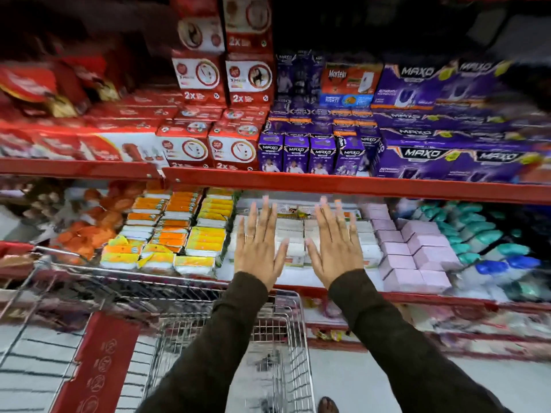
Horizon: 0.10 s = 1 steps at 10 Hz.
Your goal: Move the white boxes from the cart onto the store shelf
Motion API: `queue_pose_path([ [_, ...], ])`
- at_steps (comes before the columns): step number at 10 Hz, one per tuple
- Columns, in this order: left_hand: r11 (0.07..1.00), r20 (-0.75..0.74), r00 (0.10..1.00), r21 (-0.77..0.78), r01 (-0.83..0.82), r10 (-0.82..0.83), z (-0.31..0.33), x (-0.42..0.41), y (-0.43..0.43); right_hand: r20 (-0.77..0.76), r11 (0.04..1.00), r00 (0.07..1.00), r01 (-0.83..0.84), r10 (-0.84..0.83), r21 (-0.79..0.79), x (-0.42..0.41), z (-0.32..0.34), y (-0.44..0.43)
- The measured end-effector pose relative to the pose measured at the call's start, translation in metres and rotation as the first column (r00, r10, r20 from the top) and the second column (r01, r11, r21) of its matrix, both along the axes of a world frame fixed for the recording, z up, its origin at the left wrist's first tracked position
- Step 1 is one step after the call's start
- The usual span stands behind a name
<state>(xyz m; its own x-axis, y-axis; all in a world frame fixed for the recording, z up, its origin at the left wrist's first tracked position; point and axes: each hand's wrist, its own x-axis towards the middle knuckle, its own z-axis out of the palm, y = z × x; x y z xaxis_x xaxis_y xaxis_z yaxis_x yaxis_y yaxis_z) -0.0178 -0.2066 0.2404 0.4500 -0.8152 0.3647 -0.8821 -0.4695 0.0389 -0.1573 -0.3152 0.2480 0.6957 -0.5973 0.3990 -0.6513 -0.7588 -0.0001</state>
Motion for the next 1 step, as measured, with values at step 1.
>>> queue_pose_path([
  [1,0.985,0.042,0.999,-0.168,0.028,-0.021,0.0623,0.0009,-0.0017,0.113,0.995,0.993,0.026,-0.015,-0.093,0.0009,0.0533,0.0043],
])
